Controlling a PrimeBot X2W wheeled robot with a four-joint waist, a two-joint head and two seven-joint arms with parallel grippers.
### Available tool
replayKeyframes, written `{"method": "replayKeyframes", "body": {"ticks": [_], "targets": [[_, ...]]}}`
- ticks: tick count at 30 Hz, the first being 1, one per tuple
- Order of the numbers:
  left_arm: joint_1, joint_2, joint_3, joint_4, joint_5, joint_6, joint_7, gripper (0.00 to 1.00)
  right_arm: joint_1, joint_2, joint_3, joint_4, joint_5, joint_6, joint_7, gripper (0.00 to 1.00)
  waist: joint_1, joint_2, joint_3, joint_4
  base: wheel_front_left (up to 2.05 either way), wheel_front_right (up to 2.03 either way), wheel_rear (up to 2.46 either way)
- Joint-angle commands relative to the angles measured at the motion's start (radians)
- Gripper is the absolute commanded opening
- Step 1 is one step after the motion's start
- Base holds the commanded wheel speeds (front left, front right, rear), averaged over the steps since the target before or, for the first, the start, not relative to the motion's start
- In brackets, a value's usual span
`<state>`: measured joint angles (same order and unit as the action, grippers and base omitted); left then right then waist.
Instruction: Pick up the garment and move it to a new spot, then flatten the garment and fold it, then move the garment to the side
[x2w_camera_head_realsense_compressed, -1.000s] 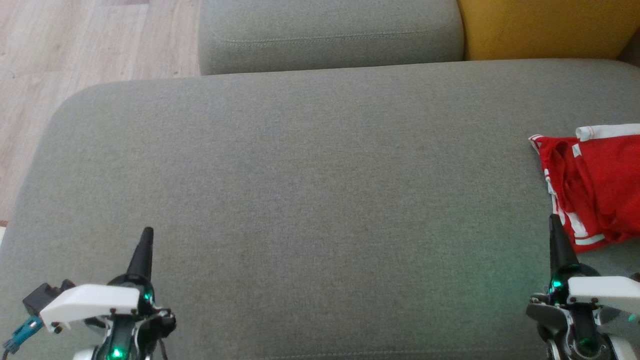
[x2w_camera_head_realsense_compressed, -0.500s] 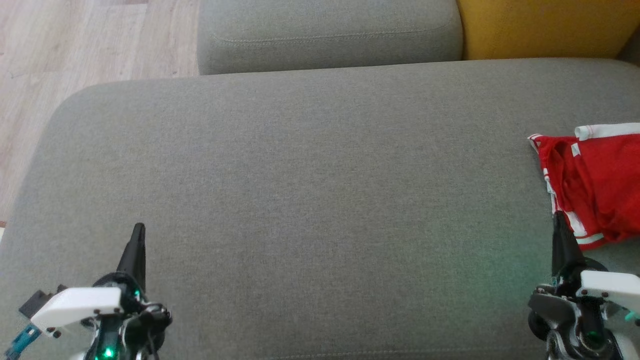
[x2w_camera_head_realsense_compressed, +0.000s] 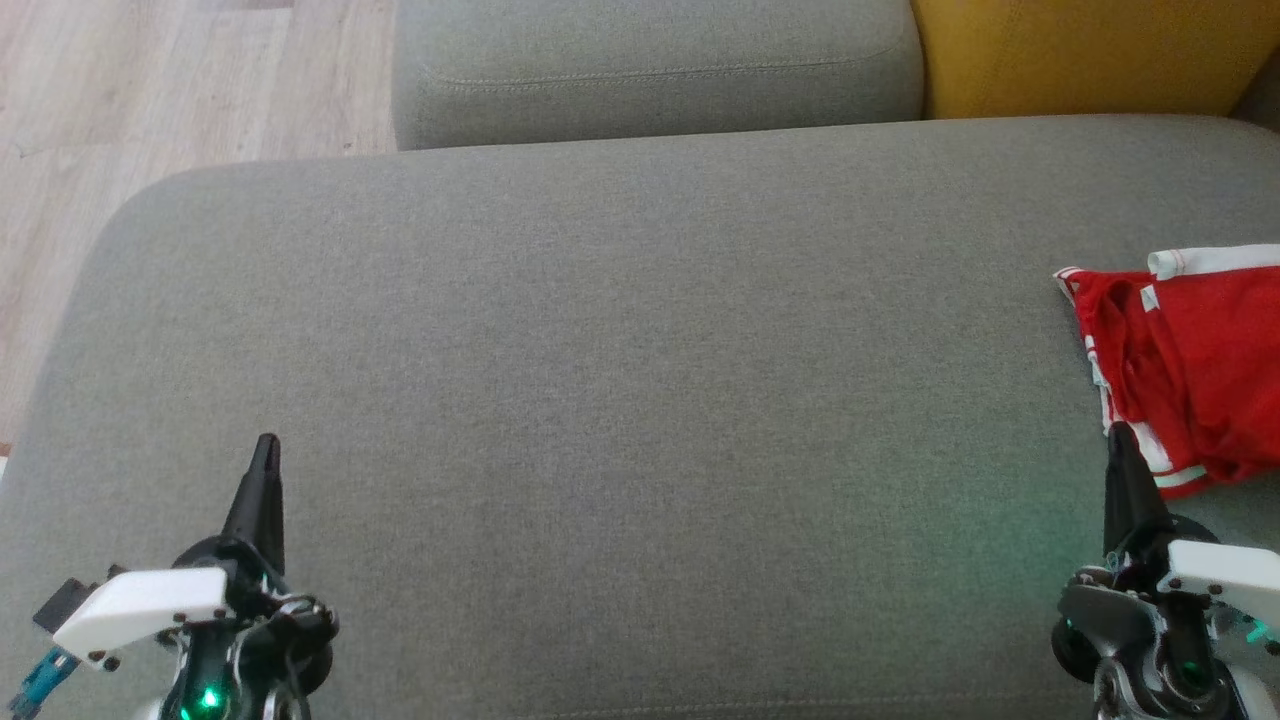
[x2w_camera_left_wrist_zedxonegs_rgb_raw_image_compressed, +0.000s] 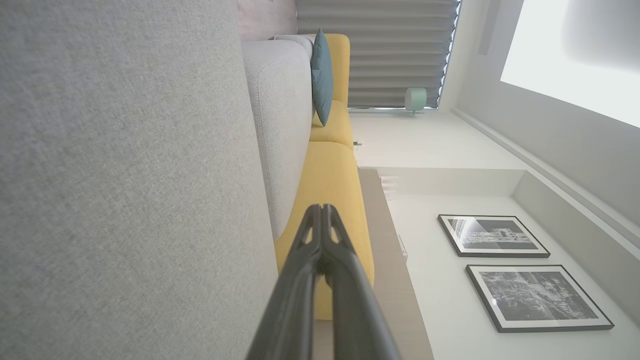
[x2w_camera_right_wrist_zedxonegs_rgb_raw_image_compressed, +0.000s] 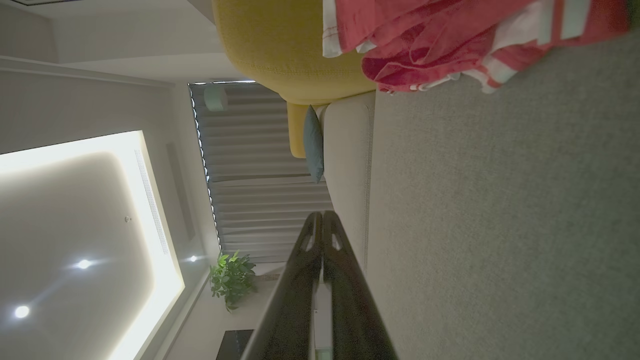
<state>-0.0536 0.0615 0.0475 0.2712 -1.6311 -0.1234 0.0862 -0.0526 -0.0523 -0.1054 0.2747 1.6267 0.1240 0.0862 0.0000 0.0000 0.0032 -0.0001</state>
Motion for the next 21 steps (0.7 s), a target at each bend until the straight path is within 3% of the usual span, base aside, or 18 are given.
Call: {"method": "replayKeyframes", "body": {"ticks": [1, 21], "targets": [[-0.052, 0.009, 0.039, -0.027, 0.000, -0.007, 0.005, 0.00, -0.053, -0.017, 0.018, -0.031, 0.004, 0.007, 0.006, 0.00, 0.0000, 0.0000, 0.000, 0.000, 0.00, 0.00, 0.00], [-0.053, 0.004, 0.045, -0.027, 0.005, -0.007, 0.010, 0.00, -0.053, -0.013, 0.012, -0.031, -0.001, 0.007, 0.011, 0.00, 0.0000, 0.0000, 0.000, 0.000, 0.00, 0.00, 0.00]]}}
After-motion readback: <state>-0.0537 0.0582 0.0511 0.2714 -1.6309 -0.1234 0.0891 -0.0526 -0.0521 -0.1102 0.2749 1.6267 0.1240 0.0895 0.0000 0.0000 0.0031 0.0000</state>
